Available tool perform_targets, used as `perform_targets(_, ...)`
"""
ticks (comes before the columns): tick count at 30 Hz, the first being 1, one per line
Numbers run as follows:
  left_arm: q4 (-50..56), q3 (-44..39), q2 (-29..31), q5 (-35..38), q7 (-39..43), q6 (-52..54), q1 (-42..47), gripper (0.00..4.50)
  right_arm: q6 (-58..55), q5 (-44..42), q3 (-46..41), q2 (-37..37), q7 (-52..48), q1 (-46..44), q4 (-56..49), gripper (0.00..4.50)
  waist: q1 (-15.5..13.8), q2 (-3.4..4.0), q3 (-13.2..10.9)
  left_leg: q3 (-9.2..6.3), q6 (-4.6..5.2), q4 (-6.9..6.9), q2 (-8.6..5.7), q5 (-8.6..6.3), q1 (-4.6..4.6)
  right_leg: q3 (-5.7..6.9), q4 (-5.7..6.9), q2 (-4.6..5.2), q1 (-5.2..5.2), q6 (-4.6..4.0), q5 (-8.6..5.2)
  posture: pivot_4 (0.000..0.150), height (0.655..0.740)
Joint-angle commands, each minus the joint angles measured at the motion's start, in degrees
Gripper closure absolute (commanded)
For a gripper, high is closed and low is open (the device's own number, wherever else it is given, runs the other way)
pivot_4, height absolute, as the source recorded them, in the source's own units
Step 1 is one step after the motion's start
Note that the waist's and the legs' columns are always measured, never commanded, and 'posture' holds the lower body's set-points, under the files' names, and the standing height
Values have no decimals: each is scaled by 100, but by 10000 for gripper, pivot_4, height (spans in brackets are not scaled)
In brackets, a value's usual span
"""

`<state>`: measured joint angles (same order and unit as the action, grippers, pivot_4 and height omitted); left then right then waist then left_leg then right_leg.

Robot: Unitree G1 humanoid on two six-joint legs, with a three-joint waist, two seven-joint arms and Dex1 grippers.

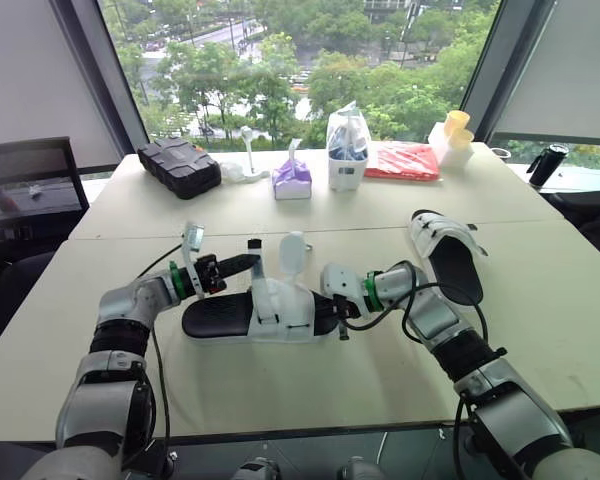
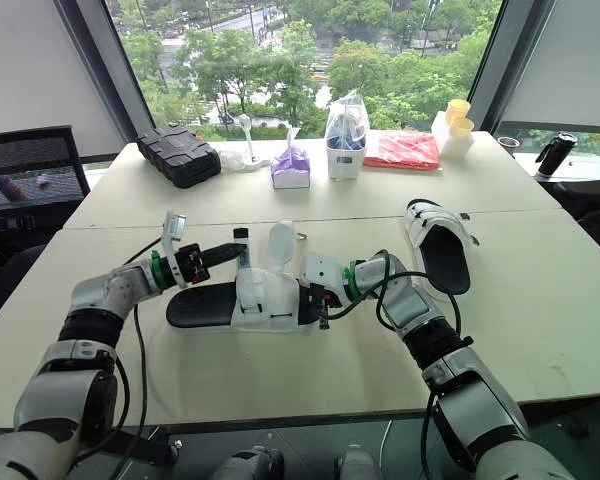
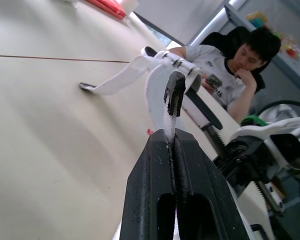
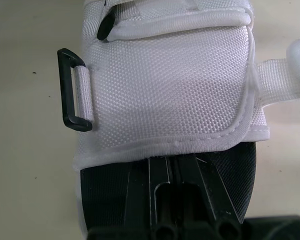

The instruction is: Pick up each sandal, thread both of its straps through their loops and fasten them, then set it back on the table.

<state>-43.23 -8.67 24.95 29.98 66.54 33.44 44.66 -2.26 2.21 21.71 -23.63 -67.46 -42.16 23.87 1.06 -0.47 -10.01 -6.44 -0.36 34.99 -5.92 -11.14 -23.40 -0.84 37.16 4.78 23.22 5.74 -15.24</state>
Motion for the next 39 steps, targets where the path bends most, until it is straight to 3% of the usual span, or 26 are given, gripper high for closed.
perform_targets(1,-32,-92,9,-49,76,-211,150,44354,-103,198,145,-61,-26,81,86,45000,0,0,0,0,0,0,0,0,0,0,0,0,-1,0,0,1500,7400)
perform_targets(10,386,-312,-142,406,204,349,377,44354,-135,198,138,-70,-24,92,61,45000,-1,0,0,0,1,1,0,0,0,0,1,0,-1,0,0,1500,7400)
perform_targets(20,1449,-425,-345,850,-273,1145,342,44354,-118,199,146,-44,9,83,79,45000,-13,-1,-1,-1,1,2,0,1,-1,0,1,-1,-2,0,0,1500,7400)
perform_targets(39,679,-85,-561,202,-441,306,317,44354,-140,201,138,-87,15,88,47,45000,-17,-1,-1,-1,0,3,-2,1,-1,1,0,0,-4,0,0,1500,7400)
